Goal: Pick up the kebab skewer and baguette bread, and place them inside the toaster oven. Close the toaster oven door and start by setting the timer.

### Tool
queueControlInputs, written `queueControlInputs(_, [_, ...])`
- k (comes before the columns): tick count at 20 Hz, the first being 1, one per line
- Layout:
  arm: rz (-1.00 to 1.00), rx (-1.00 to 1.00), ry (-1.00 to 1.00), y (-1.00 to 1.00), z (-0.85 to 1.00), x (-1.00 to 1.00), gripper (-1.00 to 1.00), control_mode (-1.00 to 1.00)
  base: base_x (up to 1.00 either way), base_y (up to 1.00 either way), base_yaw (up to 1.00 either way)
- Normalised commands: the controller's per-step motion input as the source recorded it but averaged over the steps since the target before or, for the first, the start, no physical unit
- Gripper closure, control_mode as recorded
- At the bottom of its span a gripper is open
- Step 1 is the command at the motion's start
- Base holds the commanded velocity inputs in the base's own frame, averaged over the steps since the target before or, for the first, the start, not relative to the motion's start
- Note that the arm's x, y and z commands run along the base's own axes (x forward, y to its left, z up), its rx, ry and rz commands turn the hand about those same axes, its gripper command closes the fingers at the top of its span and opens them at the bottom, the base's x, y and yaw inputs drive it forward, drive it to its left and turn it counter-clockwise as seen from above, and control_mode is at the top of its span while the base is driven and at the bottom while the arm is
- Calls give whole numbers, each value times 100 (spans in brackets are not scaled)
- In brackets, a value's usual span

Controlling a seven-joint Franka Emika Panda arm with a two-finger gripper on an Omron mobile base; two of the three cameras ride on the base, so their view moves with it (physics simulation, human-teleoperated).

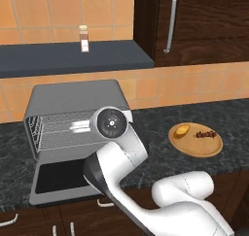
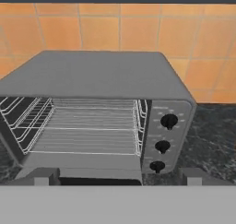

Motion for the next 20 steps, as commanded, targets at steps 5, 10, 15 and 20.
queueControlInputs(5, [1,1,0,0,-46,17,-100,-100,0,0,0])
queueControlInputs(10, [0,10,-7,1,-37,39,-100,-100,0,0,0])
queueControlInputs(15, [0,2,-2,8,-26,34,-100,-100,0,0,0])
queueControlInputs(20, [0,0,0,18,-13,26,-100,-100,0,0,0])
